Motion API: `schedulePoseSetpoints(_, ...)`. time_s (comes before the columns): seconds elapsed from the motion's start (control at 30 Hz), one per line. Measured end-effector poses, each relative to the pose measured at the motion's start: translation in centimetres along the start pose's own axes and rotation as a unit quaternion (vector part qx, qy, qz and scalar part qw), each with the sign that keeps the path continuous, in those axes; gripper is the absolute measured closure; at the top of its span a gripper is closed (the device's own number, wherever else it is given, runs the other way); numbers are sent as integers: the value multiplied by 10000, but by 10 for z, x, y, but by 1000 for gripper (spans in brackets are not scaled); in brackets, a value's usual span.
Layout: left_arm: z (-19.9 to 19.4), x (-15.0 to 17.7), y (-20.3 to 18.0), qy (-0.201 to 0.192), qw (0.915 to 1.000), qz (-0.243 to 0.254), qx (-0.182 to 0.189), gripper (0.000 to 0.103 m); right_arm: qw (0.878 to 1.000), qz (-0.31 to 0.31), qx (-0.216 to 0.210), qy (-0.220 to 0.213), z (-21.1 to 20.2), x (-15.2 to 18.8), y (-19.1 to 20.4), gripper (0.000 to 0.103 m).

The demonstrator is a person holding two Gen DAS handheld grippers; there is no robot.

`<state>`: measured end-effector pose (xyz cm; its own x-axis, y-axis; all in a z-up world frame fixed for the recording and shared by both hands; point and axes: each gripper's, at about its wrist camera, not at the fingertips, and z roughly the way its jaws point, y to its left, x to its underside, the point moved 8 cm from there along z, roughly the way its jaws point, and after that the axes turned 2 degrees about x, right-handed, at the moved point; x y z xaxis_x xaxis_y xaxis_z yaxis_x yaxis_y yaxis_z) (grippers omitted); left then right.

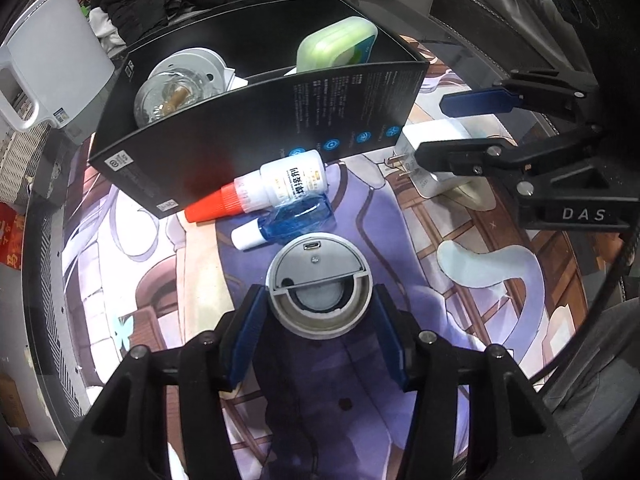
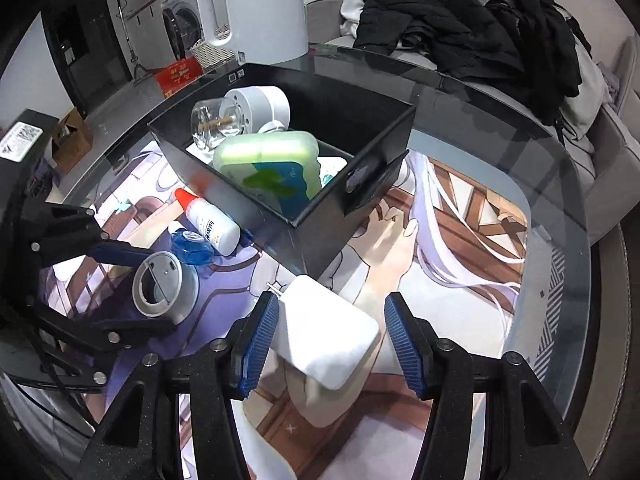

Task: Organize rigid objects
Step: 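Grasp the round grey-white ring lid with the left tool while the right tool reaches toward the white plug adapter, then grasp the white plug adapter with the right tool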

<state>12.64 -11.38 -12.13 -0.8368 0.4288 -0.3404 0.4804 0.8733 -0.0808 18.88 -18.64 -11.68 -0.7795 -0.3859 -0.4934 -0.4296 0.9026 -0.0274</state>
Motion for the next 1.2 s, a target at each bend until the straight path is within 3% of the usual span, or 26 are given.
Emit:
schedulePoseSetpoints(0.23,-2,5,14,13,10000,-84,-25,51,9993,-122,-312,182,-4,11,16,45)
schedulePoseSetpoints(0.43,-6,13,19,-7,9999,-54,-144,51,9968,-397,-547,416,-9,31,53,45)
schedulePoseSetpoints(0.6,-6,13,21,-27,9998,-75,-162,51,9952,-612,-513,558,-2,43,76,45)
schedulePoseSetpoints(0.97,-3,0,19,-94,9997,-100,-189,49,9979,-320,-267,492,6,30,69,45)
schedulePoseSetpoints(1.2,-2,-4,18,-87,9997,-113,-177,55,9984,-194,-248,474,4,29,60,56)
